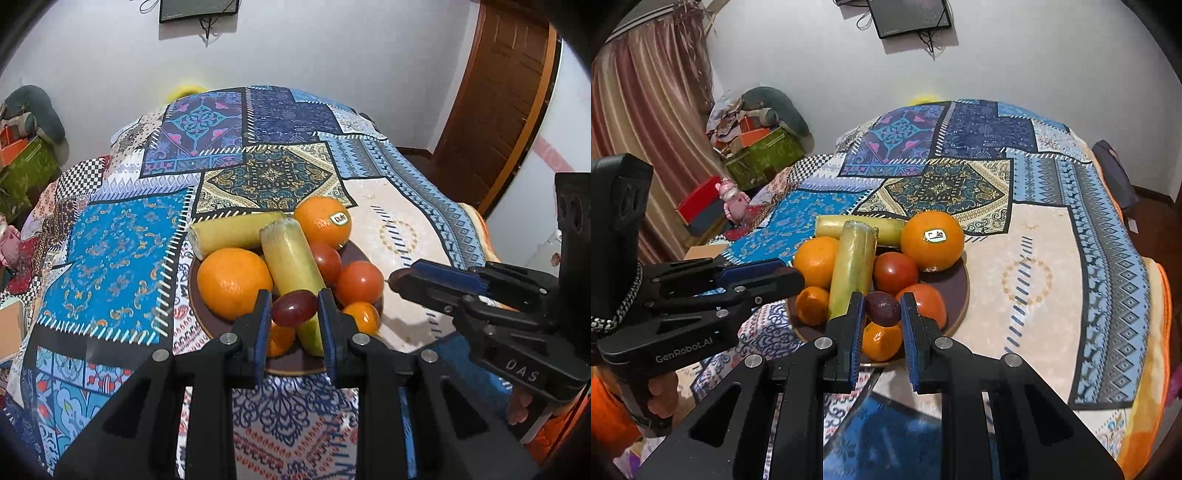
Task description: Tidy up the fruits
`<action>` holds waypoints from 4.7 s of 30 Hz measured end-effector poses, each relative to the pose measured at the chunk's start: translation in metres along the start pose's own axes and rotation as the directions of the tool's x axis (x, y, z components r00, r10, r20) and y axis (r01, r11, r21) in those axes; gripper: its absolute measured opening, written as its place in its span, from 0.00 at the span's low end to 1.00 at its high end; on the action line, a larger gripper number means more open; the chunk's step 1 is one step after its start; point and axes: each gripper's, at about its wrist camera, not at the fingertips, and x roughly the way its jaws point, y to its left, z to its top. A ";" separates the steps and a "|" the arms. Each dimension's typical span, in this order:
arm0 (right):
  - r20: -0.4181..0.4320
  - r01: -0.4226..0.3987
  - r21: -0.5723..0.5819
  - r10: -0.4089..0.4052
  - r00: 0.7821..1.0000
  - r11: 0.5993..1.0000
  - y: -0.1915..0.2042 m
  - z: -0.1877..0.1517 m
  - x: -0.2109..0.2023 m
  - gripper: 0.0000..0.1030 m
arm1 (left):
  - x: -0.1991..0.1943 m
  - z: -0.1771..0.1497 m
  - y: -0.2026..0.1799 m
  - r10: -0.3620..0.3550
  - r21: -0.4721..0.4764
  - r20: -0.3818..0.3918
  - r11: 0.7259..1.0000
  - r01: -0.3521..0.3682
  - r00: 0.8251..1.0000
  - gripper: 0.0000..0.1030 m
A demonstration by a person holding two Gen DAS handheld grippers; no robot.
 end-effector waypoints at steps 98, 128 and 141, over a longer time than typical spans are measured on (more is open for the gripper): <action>0.577 0.239 -0.022 -0.183 0.796 0.971 0.141 -0.044 -0.266 1.00 | -0.330 -0.087 -0.051 0.102 -0.024 0.622 0.993 -0.111 0.776 1.00; 0.574 0.245 -0.026 -0.186 0.798 0.969 0.143 -0.043 -0.268 1.00 | -0.327 -0.088 -0.053 0.064 0.002 0.610 0.997 -0.083 0.790 1.00; 0.575 0.243 -0.020 -0.188 0.796 0.970 0.143 -0.044 -0.268 1.00 | -0.325 -0.085 -0.053 0.053 0.005 0.601 0.997 -0.071 0.797 1.00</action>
